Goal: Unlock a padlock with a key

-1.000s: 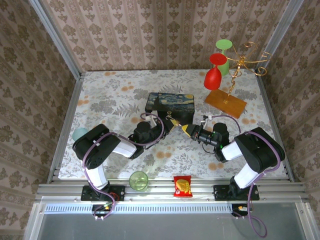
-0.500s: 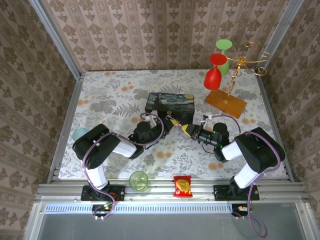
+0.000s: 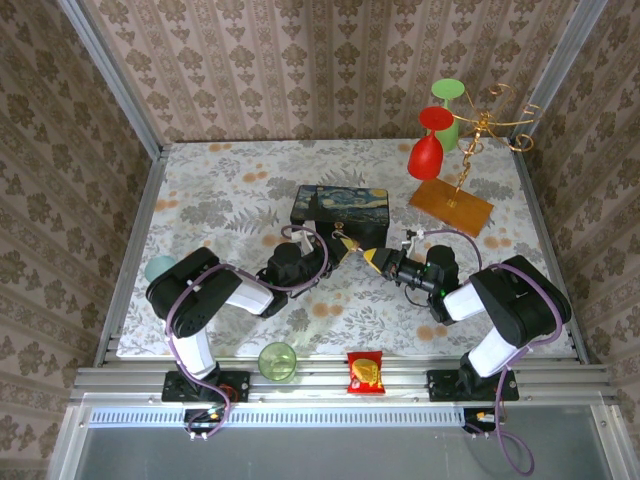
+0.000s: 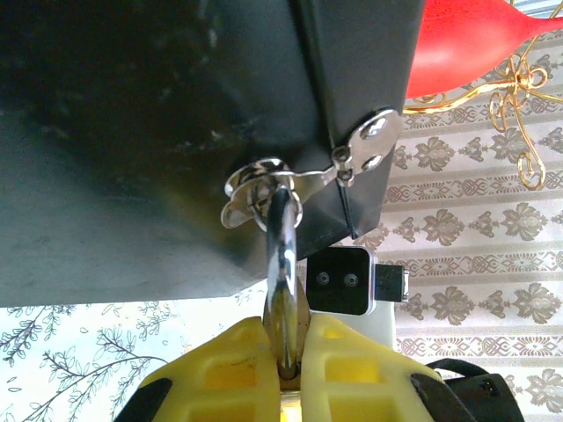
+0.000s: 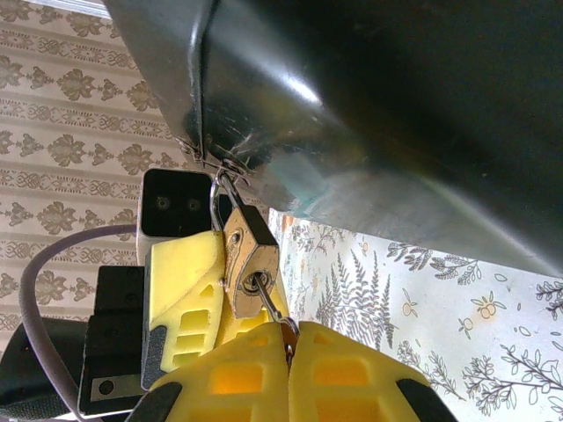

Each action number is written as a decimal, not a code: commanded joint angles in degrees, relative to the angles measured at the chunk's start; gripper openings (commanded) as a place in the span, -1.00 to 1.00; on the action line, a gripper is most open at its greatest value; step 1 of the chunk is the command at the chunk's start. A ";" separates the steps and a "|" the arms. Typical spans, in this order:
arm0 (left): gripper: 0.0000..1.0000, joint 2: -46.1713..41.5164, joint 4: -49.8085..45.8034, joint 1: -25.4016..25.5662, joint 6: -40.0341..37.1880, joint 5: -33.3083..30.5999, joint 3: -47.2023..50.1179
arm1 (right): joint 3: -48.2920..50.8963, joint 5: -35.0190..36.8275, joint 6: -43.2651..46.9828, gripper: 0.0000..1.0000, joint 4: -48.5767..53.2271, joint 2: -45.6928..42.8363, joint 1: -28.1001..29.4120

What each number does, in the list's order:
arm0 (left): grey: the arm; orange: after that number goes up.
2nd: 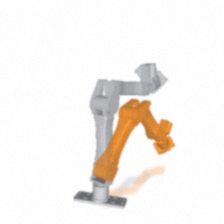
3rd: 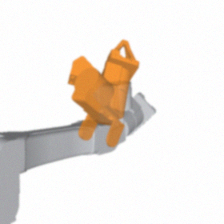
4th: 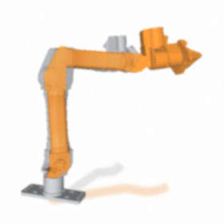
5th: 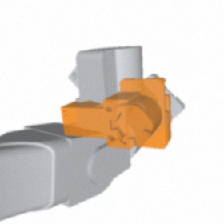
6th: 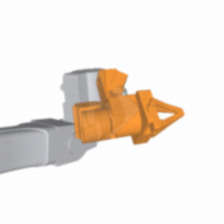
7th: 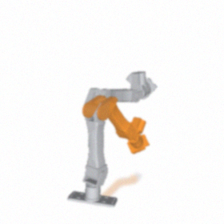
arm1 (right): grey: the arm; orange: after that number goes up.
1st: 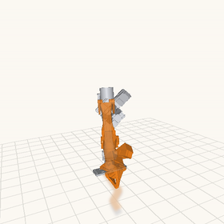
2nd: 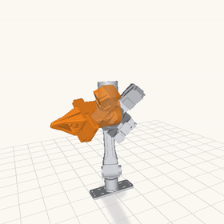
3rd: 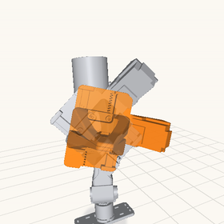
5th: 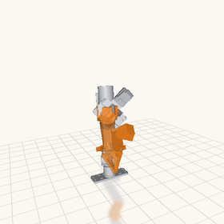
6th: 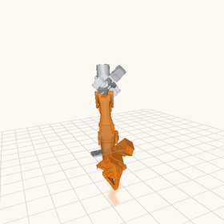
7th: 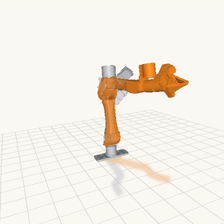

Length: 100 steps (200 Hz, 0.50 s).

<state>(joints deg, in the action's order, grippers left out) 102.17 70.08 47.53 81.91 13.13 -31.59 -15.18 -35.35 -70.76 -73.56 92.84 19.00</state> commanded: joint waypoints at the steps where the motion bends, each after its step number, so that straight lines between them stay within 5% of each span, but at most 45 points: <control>1: -1.00 0.20 5.00 -0.18 0.44 0.98 -1.81 | 0.33 -0.16 1.14 -1.00 -1.87 -0.66 0.22; 100: -1.00 1.17 4.96 0.37 0.23 1.20 -1.88 | -1.67 -1.29 0.22 -1.00 -1.90 -1.18 0.60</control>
<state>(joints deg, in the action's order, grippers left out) 102.43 70.15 47.53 81.95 13.28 -31.83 -15.18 -35.40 -70.76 -73.58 92.95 19.00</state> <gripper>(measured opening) 0.092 0.062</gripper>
